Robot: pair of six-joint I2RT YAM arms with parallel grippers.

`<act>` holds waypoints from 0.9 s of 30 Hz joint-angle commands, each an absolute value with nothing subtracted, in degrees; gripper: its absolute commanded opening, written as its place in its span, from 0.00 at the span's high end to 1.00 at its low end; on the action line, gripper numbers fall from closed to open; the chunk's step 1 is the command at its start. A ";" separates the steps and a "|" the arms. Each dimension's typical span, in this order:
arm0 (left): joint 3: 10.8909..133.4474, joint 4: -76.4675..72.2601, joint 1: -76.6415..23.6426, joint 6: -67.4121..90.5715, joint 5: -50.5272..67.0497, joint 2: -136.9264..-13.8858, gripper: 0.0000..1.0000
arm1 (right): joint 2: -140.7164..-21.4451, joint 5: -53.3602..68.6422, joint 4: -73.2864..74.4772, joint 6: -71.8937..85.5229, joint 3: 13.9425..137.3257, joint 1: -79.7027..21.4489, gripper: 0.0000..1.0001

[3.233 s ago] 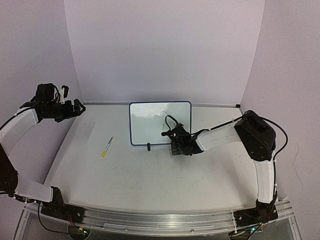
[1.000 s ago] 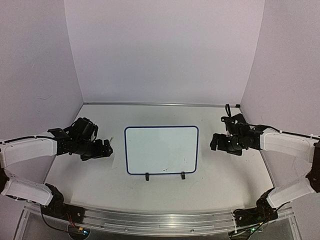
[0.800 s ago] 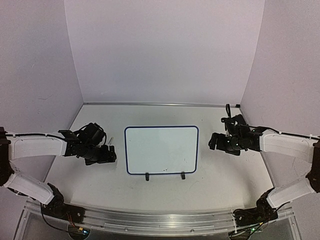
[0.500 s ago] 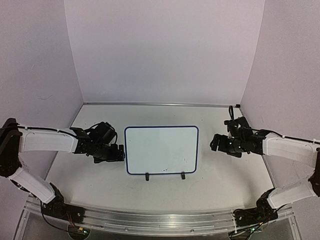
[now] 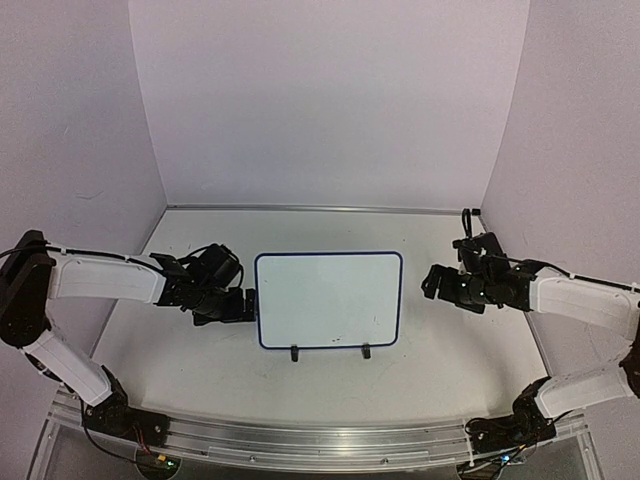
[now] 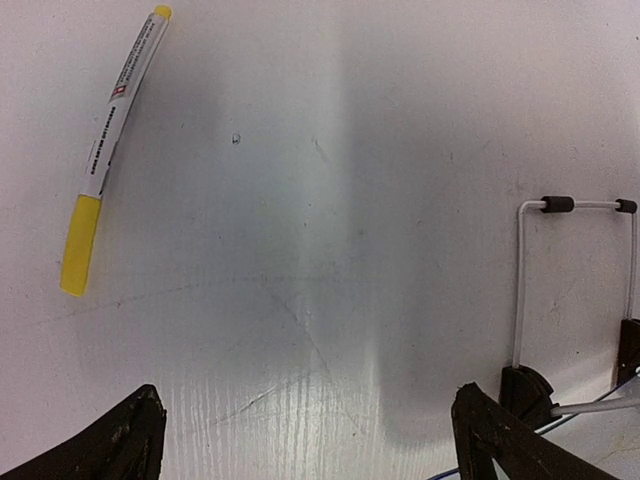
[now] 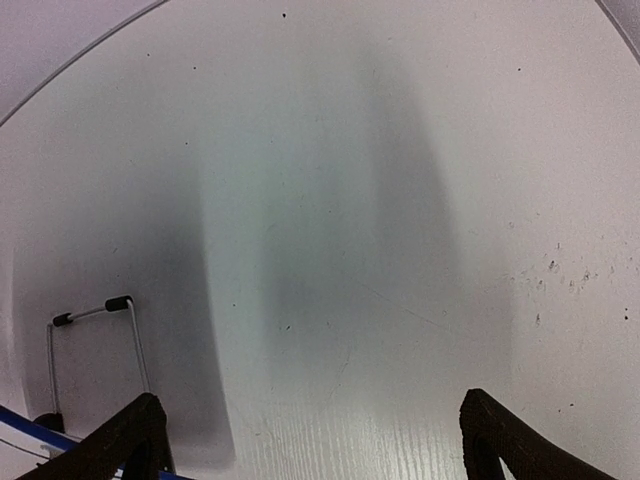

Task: Write a sentence on the whiteboard
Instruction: Move the whiteboard to the center of the board, then pick up the whiteboard marker from the corner of the board.

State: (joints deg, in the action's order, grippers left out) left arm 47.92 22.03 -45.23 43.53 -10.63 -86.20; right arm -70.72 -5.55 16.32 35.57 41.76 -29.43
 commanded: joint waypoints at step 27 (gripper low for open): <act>58.41 33.99 -25.39 18.79 -6.02 -96.89 0.58 | -68.65 2.66 16.68 33.30 46.55 -21.20 0.02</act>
